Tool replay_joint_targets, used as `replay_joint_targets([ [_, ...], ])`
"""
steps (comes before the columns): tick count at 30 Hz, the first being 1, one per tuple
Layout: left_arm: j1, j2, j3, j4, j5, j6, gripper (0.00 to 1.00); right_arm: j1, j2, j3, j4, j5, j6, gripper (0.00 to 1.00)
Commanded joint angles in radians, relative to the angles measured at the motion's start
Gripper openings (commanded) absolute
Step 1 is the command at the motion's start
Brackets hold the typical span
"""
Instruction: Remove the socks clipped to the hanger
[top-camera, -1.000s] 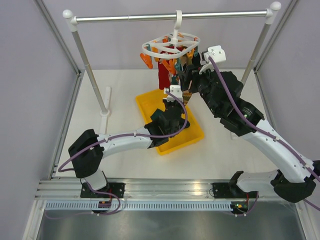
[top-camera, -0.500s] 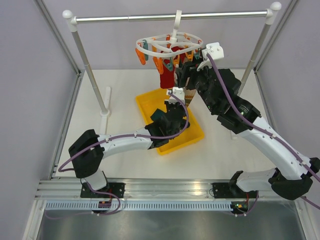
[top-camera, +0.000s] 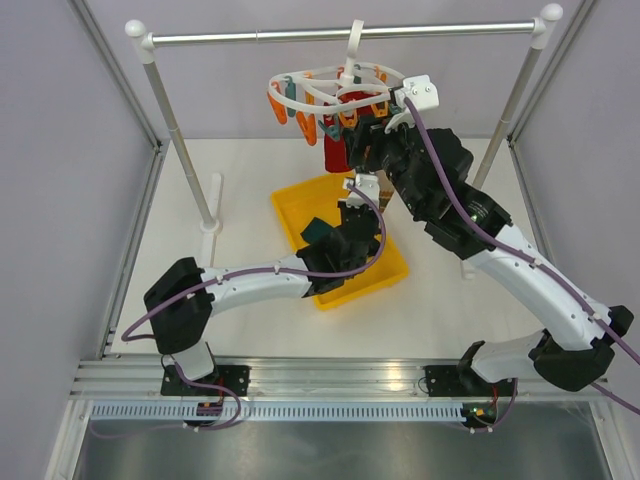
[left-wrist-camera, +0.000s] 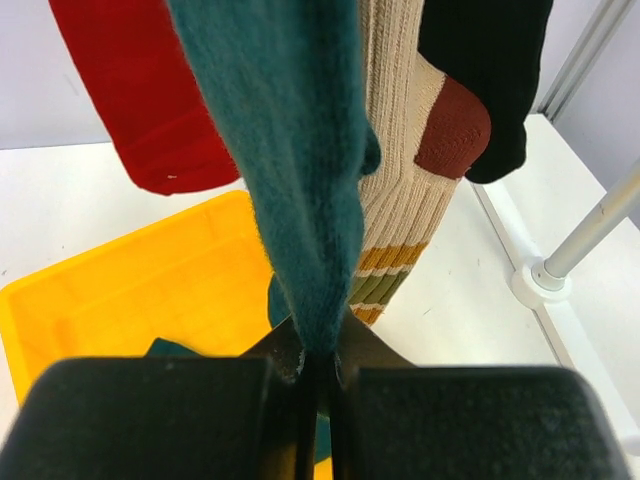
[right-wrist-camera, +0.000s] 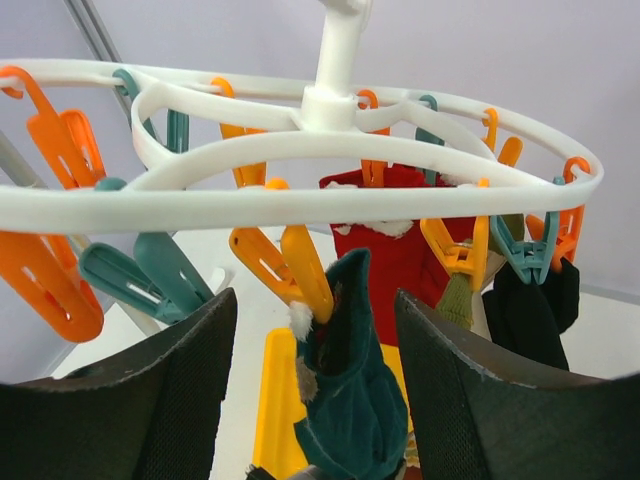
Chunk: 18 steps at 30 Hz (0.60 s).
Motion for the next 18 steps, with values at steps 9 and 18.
replay_joint_targets([
  [9, -0.031, 0.038, 0.067, -0.019, 0.001, 0.016, 0.02, 0.005, 0.056, 0.076, 0.033, 0.053, -0.052, 0.70],
  [18, -0.037, 0.044, 0.065, -0.023, -0.003, 0.013, 0.02, 0.007, 0.043, 0.047, 0.099, 0.092, -0.060, 0.68],
])
